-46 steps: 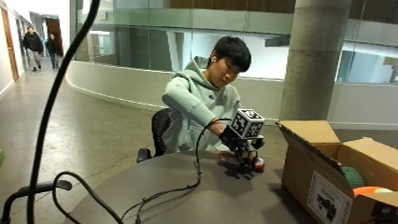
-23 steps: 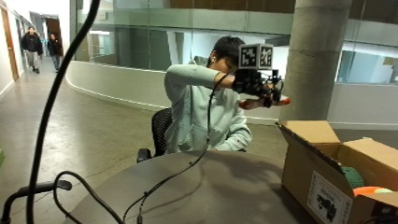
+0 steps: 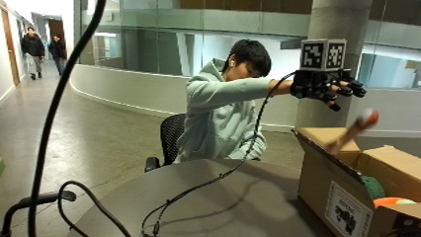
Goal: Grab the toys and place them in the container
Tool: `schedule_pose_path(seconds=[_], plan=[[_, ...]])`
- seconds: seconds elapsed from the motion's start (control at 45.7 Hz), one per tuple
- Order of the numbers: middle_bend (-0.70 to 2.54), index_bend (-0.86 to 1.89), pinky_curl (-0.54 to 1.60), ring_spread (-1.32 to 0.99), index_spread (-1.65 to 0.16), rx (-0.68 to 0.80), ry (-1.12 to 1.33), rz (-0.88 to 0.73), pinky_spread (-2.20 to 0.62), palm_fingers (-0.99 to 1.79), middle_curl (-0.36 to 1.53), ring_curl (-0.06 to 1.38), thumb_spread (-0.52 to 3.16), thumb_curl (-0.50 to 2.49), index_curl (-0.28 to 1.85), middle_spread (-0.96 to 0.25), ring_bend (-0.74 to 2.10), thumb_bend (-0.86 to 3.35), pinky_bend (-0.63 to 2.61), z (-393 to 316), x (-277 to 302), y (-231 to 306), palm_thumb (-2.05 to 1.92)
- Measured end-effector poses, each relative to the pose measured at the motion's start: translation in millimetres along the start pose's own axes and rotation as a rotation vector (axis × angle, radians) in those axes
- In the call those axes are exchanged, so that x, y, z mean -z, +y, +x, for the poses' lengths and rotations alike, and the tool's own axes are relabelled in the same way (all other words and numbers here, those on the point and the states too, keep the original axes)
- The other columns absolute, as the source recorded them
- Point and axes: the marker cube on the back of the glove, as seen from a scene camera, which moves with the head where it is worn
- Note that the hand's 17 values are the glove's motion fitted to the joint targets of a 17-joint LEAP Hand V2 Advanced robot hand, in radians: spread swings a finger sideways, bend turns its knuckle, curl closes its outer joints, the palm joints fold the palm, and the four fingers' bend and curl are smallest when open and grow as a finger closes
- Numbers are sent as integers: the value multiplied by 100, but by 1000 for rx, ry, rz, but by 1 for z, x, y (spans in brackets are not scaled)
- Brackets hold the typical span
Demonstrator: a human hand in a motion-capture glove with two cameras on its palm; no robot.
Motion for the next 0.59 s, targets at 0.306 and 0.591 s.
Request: schedule_pose_path(seconds=[0.306, 0.591], plan=[[8, 14, 42, -4, -22, 38, -55, -32, 0, -31, 28, 17, 117, 37, 34, 1, 16, -5, 62, -7, -15, 17, 15], [10, 22, 38, -2, -25, 136, 7, 42, 1, -20, 22, 16, 121, 34, 37, 2, 15, -1, 53, 30, 18, 68, 12]])
